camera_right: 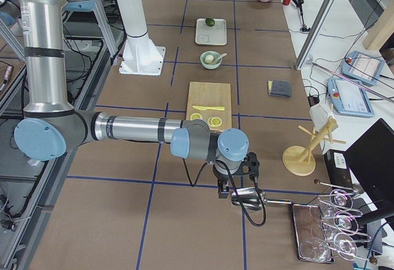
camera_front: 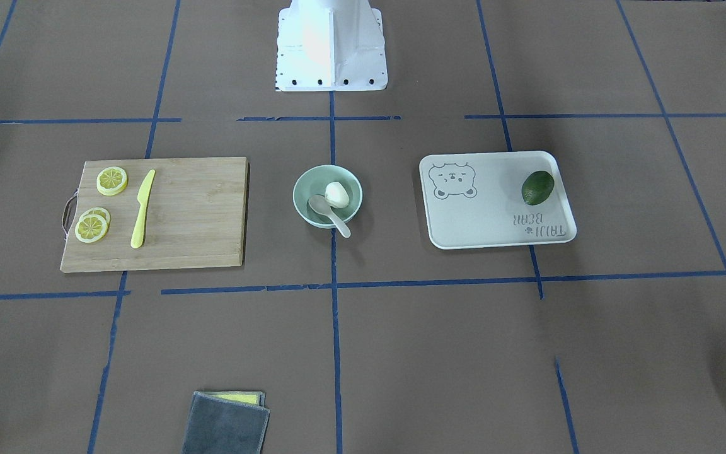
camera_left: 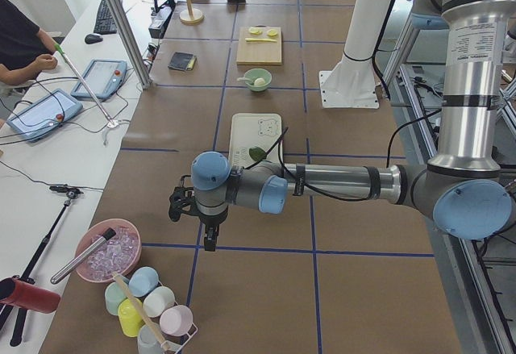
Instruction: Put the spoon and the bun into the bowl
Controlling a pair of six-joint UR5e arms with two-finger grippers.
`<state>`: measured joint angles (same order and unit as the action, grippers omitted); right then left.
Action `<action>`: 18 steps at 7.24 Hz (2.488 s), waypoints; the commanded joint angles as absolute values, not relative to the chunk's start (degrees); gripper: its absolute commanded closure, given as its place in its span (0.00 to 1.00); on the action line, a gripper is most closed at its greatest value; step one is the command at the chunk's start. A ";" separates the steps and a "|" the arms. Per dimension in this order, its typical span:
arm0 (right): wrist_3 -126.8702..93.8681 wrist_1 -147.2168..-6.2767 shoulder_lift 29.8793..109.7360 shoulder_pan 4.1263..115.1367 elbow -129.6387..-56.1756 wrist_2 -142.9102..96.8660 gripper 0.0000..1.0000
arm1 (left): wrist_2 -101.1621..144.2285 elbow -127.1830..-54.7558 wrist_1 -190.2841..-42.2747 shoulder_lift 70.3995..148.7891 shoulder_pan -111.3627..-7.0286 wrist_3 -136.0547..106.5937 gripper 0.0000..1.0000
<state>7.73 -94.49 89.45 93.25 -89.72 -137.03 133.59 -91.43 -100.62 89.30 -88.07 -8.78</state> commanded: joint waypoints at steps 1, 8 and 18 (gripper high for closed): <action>5.11 -94.48 88.86 93.25 -89.82 -137.02 0.00 | 133.59 -91.41 -100.63 89.30 -88.07 -8.79 0.00; 2.99 -94.48 88.77 93.25 -90.00 -137.02 0.00 | 133.59 -91.67 -100.72 89.30 -88.07 -9.05 0.00; 2.99 -94.40 88.68 93.25 -90.88 -137.02 0.00 | 133.59 -91.41 -100.72 89.30 -88.07 -9.05 0.00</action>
<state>2.99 -94.47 88.68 93.25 -90.92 -137.02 133.59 -91.54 -100.72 89.30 -88.07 -9.05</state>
